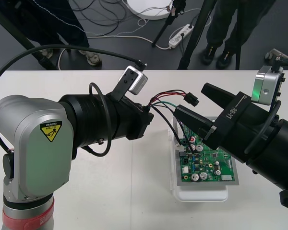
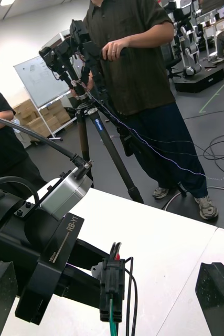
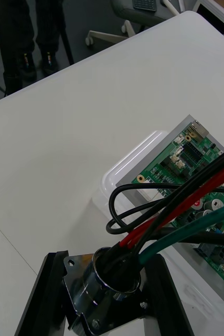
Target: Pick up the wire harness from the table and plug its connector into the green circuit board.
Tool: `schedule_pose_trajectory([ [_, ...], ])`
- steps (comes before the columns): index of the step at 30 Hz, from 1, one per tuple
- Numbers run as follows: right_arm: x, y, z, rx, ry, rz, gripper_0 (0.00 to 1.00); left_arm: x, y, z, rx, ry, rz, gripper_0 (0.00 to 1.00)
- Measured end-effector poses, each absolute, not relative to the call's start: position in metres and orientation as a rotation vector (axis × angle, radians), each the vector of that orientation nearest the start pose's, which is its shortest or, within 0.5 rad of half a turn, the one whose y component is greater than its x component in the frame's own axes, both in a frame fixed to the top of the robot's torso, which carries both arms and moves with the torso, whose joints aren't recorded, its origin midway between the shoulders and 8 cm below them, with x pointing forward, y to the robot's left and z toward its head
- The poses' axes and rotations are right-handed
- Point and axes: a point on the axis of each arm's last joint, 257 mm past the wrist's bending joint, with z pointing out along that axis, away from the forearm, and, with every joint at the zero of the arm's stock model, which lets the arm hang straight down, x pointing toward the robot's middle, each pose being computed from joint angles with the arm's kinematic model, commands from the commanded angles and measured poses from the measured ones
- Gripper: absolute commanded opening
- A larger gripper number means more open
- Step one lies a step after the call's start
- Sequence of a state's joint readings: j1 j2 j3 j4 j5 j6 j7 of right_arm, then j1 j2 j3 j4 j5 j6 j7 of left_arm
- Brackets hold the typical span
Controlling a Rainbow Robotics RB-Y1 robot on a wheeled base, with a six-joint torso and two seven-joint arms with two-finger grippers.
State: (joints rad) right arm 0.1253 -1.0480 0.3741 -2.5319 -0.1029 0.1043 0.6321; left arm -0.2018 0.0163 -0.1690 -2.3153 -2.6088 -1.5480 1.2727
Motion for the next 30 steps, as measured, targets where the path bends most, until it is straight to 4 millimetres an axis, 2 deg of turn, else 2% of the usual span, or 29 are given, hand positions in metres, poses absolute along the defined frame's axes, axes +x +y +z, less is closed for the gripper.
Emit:
schedule_pose_trajectory([
  [30,0.355,-0.077,-0.029,-0.504,1.454,0.798,1.0,0.404,0.008,-0.136,0.853,1.992,-0.467,0.0],
])
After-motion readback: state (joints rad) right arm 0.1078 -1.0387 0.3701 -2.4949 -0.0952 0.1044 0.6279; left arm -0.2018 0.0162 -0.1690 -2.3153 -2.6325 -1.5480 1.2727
